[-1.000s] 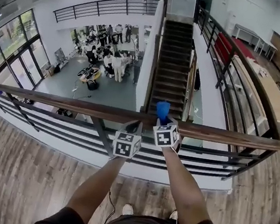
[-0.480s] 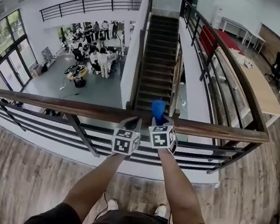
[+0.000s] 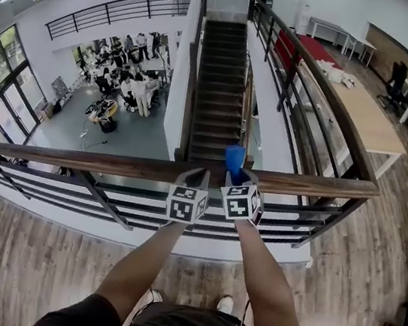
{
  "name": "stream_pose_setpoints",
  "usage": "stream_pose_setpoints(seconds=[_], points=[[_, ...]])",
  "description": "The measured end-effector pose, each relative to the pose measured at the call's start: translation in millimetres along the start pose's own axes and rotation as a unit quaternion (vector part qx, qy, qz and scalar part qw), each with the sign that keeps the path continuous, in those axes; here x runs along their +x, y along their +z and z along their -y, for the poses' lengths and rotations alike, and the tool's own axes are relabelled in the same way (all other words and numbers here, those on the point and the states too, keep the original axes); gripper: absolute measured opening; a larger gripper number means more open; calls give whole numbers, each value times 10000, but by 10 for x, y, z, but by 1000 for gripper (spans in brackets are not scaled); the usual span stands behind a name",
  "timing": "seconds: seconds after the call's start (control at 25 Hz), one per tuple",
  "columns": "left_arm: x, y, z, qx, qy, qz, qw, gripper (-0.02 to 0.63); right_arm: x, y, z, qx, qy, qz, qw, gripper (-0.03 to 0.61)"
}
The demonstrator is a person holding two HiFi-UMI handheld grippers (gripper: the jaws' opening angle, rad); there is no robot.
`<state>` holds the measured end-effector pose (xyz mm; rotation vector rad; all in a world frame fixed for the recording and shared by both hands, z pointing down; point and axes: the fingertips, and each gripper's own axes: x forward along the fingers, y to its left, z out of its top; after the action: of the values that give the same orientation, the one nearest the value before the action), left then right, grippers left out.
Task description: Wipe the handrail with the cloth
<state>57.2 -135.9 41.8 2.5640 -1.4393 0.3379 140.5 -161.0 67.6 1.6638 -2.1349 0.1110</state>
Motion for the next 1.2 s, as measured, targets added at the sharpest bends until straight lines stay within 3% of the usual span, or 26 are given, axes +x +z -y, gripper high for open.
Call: stream_pose_setpoints(seconds=[0.6, 1.2], points=[[817, 156, 1700, 26, -505, -199, 9985, 3, -587, -656, 2052, 251, -628, -158, 9976, 110], [1463, 262, 3196, 279, -1197, -301, 9920, 3, -1119, -1328, 3926, 754, -1349, -486, 9868, 110]])
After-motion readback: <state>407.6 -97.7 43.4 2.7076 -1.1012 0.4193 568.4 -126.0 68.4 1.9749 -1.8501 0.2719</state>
